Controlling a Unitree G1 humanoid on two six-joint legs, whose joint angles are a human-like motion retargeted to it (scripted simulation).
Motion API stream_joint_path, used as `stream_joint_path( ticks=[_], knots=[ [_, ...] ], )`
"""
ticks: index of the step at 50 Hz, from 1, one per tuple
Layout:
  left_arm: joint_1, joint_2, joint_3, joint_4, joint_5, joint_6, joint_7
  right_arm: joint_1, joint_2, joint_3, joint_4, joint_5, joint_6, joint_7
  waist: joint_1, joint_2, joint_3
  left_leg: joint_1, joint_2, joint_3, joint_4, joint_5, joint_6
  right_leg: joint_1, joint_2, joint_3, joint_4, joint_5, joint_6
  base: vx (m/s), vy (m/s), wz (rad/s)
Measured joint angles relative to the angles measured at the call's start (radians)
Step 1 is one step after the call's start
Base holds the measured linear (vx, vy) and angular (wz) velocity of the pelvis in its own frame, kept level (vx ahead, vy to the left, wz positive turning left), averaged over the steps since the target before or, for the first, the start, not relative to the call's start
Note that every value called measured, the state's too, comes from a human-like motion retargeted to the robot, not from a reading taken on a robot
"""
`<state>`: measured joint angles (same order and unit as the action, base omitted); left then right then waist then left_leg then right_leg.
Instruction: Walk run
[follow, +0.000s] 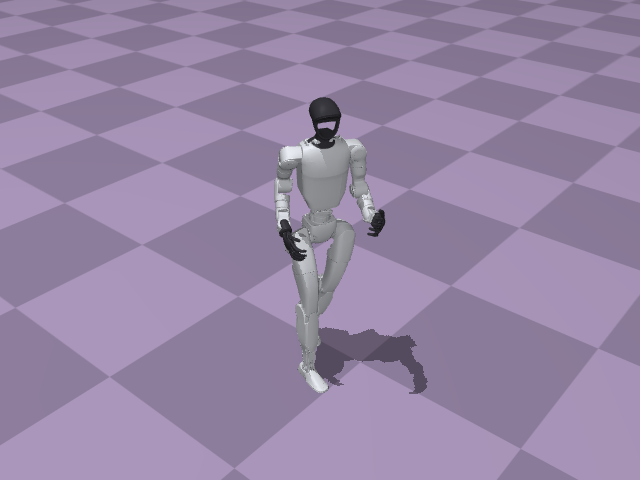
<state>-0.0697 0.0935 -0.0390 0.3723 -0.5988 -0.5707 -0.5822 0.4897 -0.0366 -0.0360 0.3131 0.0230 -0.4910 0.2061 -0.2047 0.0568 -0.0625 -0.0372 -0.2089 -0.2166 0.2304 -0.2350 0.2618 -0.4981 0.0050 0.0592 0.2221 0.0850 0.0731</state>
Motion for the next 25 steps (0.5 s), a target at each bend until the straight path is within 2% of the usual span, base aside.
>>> stream_joint_path(
  ticks=[3, 5, 6, 7, 8, 10, 12, 13, 14, 17, 20, 23, 25],
  knots=[
    [0.053, -0.012, 0.024, 0.016, 0.043, -0.011, 0.015, -0.007, 0.009, 0.015, -0.005, 0.014, 0.005, 0.005, -0.003, -0.035, 0.039, 0.109, -0.051, -0.047, -0.007, 0.034, 0.000, 0.007, -0.039, 0.050, -0.127, -0.053, 0.096, 0.82, -0.06, 0.93],
    [0.116, -0.036, 0.055, 0.043, 0.063, -0.020, 0.022, -0.028, -0.004, 0.029, -0.008, 0.015, 0.005, 0.006, -0.006, -0.039, 0.055, 0.173, -0.067, -0.050, -0.006, 0.089, -0.015, 0.022, -0.058, 0.007, -0.150, -0.016, 0.113, 1.06, -0.11, 0.46],
    [0.156, -0.048, 0.075, 0.067, 0.072, -0.026, 0.022, -0.052, -0.015, 0.038, -0.002, 0.012, 0.005, 0.007, -0.008, -0.044, 0.048, 0.185, -0.073, -0.041, 0.008, 0.138, -0.047, 0.035, -0.047, 0.009, -0.126, 0.034, 0.099, 0.98, -0.12, 0.46],
    [0.198, -0.059, 0.093, 0.093, 0.084, -0.033, 0.020, -0.076, -0.025, 0.046, 0.005, 0.009, 0.004, 0.008, -0.019, -0.041, 0.040, 0.190, -0.073, -0.033, 0.037, 0.197, -0.085, 0.046, -0.041, -0.008, -0.098, 0.054, 0.081, 0.97, -0.12, 0.90],
    [0.242, -0.070, 0.110, 0.123, 0.100, -0.041, 0.013, -0.101, -0.032, 0.053, 0.017, 0.006, 0.001, 0.012, -0.048, -0.023, 0.027, 0.180, -0.058, -0.025, 0.093, 0.276, -0.136, 0.052, -0.048, -0.060, -0.064, 0.014, 0.054, 1.11, -0.13, 1.31],
    [0.310, -0.093, 0.143, 0.197, 0.137, -0.055, -0.010, -0.158, -0.041, 0.063, 0.041, 0.020, -0.006, 0.013, -0.073, 0.023, 0.014, 0.117, -0.039, 0.012, 0.249, 0.479, -0.276, 0.064, 0.032, 0.119, 0.024, -0.076, 0.004, 1.28, -0.17, 1.52],
    [0.339, -0.108, 0.155, 0.267, 0.160, -0.055, -0.021, -0.215, -0.041, 0.062, 0.059, 0.075, -0.005, 0.023, -0.085, 0.023, 0.012, 0.021, 0.009, 0.129, 0.466, 0.588, -0.416, 0.109, -0.013, 0.032, 0.035, -0.111, -0.008, 0.98, -0.09, 1.60],
    [0.345, -0.115, 0.156, 0.288, 0.156, -0.050, -0.025, -0.243, -0.040, 0.071, 0.059, 0.107, -0.005, 0.027, -0.085, 0.011, 0.004, -0.021, 0.049, 0.221, 0.543, 0.636, -0.465, 0.138, -0.060, -0.034, 0.023, -0.123, -0.005, 0.93, -0.06, 1.48],
    [0.350, -0.117, 0.154, 0.296, 0.141, -0.043, -0.035, -0.269, -0.041, 0.077, 0.056, 0.136, -0.007, 0.026, -0.077, -0.003, -0.003, -0.060, 0.074, 0.286, 0.598, 0.630, -0.448, 0.166, -0.090, -0.083, 0.012, -0.133, -0.007, 0.83, -0.05, 1.39],
    [0.370, -0.115, 0.156, 0.275, 0.105, -0.033, -0.064, -0.344, -0.058, 0.083, 0.031, 0.189, -0.020, 0.010, -0.015, -0.044, -0.010, -0.190, 0.089, 0.406, 0.696, 0.481, -0.309, 0.252, -0.112, -0.112, -0.035, -0.149, -0.019, 0.87, -0.01, 0.87],
    [0.385, -0.104, 0.171, 0.218, 0.113, -0.051, -0.035, -0.406, -0.105, 0.095, -0.026, 0.189, -0.027, -0.014, 0.078, -0.076, 0.002, -0.354, 0.073, 0.467, 0.697, 0.344, -0.268, 0.332, -0.134, -0.210, -0.102, -0.137, -0.021, 0.74, -0.02, 0.41],
    [0.382, -0.103, 0.176, 0.158, 0.116, -0.077, 0.021, -0.435, -0.168, 0.100, -0.109, 0.174, -0.024, -0.057, 0.156, -0.083, 0.008, -0.482, 0.115, 0.545, 0.573, 0.244, -0.216, 0.397, -0.106, -0.282, -0.145, -0.148, -0.015, 0.73, -0.08, 0.77],
    [0.376, -0.111, 0.174, 0.131, 0.112, -0.086, 0.046, -0.441, -0.206, 0.086, -0.160, 0.167, -0.030, -0.089, 0.208, -0.086, 0.012, -0.544, 0.145, 0.614, 0.439, 0.185, -0.157, 0.442, -0.081, -0.336, -0.164, -0.164, -0.014, 0.77, -0.10, 0.84]
  ],
)
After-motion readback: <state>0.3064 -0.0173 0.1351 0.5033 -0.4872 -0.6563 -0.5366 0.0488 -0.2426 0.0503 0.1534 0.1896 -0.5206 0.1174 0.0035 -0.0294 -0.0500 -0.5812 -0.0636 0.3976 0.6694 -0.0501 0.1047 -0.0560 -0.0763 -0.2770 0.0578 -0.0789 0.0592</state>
